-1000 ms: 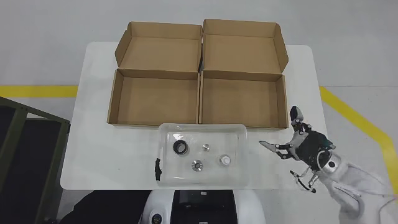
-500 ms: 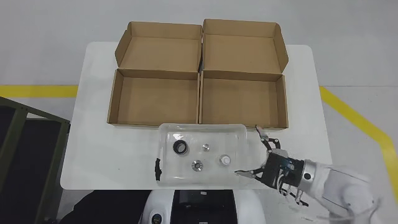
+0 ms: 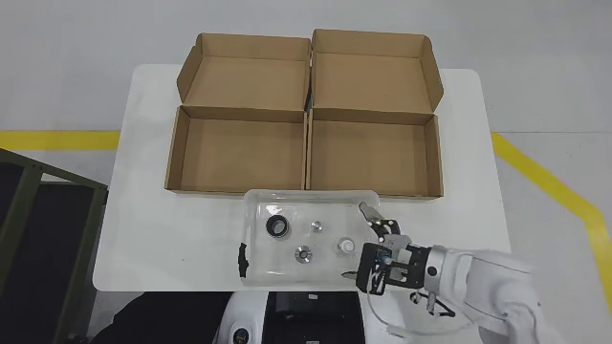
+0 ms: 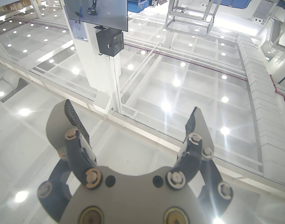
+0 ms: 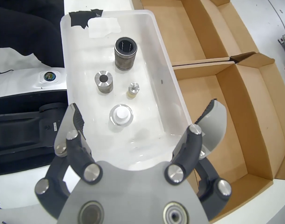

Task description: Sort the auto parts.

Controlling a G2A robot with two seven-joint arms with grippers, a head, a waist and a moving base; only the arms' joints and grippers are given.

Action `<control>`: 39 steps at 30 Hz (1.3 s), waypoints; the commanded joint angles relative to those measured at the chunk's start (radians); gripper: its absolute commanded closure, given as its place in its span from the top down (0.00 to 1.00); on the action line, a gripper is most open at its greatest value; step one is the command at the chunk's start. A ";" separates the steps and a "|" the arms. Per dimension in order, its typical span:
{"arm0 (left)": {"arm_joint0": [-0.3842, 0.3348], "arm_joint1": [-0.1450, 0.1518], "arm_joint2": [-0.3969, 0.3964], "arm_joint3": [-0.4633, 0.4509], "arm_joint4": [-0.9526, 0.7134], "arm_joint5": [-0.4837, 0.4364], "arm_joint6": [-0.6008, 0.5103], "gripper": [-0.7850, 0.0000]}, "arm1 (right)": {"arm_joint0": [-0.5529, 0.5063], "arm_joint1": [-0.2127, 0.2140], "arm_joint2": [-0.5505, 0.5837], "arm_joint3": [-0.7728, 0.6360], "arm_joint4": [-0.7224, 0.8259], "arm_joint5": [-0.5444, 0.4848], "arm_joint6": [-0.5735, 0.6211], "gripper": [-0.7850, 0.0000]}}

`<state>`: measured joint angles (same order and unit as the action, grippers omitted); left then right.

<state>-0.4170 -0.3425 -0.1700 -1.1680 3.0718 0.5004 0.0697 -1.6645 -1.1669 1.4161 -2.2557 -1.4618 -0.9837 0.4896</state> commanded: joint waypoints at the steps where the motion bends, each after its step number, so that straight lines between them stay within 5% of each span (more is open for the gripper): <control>1: 0.000 0.000 0.000 0.000 0.000 0.000 0.000 1.00 | 0.013 0.001 -0.016 0.007 0.005 0.003 0.032 1.00; 12: 0.000 0.000 0.000 0.000 0.000 0.000 0.000 1.00 | 0.084 0.010 -0.087 0.072 0.052 0.021 0.141 1.00; 14: 0.000 0.000 0.000 0.000 0.000 0.000 0.000 1.00 | 0.092 0.013 -0.093 0.080 0.063 0.017 0.160 0.75; 16: 0.000 0.000 0.000 0.000 0.000 0.000 0.000 1.00 | 0.098 0.015 -0.097 0.088 0.073 0.017 0.176 0.67; 34: 0.000 0.000 0.000 0.000 0.000 0.000 0.000 1.00 | 0.143 0.038 -0.139 0.145 0.131 0.023 0.257 0.45; 39: 0.000 0.000 0.000 0.000 0.000 0.000 0.000 1.00 | 0.153 0.045 -0.149 0.153 0.142 0.018 0.260 0.12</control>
<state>-0.4170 -0.3425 -0.1700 -1.1680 3.0718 0.5004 0.0697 -1.5132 -1.1236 1.2682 -2.1040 -1.3219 -0.9646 0.7498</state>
